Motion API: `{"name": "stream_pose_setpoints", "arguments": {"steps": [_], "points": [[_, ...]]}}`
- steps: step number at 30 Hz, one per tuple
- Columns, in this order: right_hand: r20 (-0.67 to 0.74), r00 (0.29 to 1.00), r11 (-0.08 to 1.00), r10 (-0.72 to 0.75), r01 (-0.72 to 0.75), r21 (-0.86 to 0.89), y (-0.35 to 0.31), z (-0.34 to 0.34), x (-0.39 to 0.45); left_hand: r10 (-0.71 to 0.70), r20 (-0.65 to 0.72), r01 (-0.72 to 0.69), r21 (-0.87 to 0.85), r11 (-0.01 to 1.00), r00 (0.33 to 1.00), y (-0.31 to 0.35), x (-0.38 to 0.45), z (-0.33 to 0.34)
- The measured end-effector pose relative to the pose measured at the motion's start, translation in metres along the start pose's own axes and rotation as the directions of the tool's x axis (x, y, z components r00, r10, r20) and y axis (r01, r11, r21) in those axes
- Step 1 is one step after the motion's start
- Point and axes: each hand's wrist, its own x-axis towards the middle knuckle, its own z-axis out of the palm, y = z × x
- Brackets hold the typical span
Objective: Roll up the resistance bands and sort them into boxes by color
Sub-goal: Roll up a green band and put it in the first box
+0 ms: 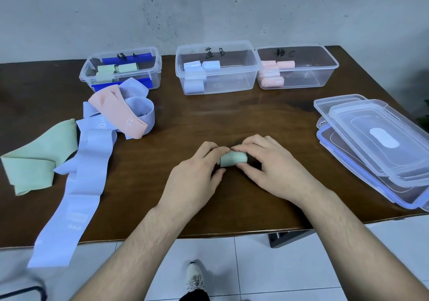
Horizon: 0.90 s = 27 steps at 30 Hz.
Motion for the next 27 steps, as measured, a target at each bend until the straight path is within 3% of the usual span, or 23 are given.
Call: {"name": "stream_pose_setpoints", "arguments": {"steps": [11,15,17,20,22,24,27], "points": [[-0.029,0.999,0.999,0.018,-0.02,-0.047,-0.003,-0.003,0.012,0.014,-0.034,-0.013,0.02,1.0,0.999,-0.002,0.012,0.001],[-0.047,0.998,0.999,0.036,-0.038,-0.037,-0.004,-0.01,0.015,0.003,-0.061,-0.009,-0.096,0.995,0.998,-0.001,0.015,-0.002],[-0.058,0.997,0.998,0.052,-0.054,-0.033,-0.007,-0.013,0.016,-0.094,-0.085,0.072,-0.236,0.969,0.992,0.003,0.014,-0.003],[-0.081,0.992,0.995,0.091,-0.095,-0.035,-0.011,-0.016,0.017,-0.297,-0.062,0.227,-0.506,0.832,0.953,0.013,0.013,-0.003],[-0.114,0.984,0.99,0.138,-0.141,-0.017,-0.014,-0.019,0.017,-0.41,0.067,0.342,-0.68,0.649,0.91,0.023,0.013,-0.005],[-0.155,0.971,0.983,0.182,-0.182,0.017,-0.018,-0.022,0.015,-0.449,0.218,0.436,-0.768,0.469,0.866,0.034,0.012,-0.007],[-0.186,0.965,0.982,0.186,-0.182,0.04,-0.025,-0.026,0.011,-0.452,0.29,0.438,-0.859,0.266,0.843,0.048,0.012,-0.011]]}}
